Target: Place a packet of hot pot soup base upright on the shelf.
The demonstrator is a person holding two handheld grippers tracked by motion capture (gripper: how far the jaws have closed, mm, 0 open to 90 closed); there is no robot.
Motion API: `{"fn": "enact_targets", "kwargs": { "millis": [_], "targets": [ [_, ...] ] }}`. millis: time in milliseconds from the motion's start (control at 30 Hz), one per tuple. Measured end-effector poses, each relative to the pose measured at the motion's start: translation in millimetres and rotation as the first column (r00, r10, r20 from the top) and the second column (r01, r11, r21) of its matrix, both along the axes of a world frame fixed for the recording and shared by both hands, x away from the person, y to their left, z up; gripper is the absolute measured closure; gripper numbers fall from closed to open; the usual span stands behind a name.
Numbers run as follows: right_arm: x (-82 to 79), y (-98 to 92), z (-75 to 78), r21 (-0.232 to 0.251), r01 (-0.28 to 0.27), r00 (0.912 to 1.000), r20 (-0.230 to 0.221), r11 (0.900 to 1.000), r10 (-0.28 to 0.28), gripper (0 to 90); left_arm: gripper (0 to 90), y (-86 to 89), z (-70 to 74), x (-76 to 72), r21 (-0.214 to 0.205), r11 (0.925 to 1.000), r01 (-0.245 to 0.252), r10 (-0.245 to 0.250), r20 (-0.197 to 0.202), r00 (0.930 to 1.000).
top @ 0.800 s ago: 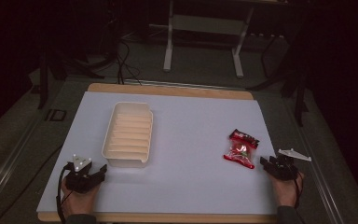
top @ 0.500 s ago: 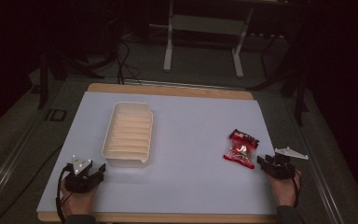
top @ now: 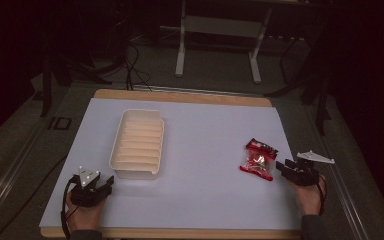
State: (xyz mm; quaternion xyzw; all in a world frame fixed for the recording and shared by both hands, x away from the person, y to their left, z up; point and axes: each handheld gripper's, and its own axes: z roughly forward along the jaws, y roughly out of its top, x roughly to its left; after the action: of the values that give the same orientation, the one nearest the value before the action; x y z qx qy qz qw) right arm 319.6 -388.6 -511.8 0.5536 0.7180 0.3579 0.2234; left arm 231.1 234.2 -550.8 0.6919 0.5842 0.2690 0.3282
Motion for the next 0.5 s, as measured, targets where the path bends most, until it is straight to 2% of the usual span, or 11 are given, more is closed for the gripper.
{"fn": "enact_targets", "kwargs": {
  "millis": [167, 500],
  "targets": [
    [5.8, 0.1, 2.4, -0.012, -0.019, 0.9998, -0.004, 0.9997, 0.019, 53.4, 47.7, -0.3, -0.1, 0.0, 0.006, 1.0000, -0.002, 0.002, -0.001, 1.0000],
    [19.9, 7.0, 8.3, -0.077, -0.068, 0.9977, -0.006, 0.9947, 0.068, 50.8, 48.5, -0.8, 0.0, -0.3, 0.010, 0.9999, 0.002, -0.002, -0.001, 1.0000]
  ]
}}
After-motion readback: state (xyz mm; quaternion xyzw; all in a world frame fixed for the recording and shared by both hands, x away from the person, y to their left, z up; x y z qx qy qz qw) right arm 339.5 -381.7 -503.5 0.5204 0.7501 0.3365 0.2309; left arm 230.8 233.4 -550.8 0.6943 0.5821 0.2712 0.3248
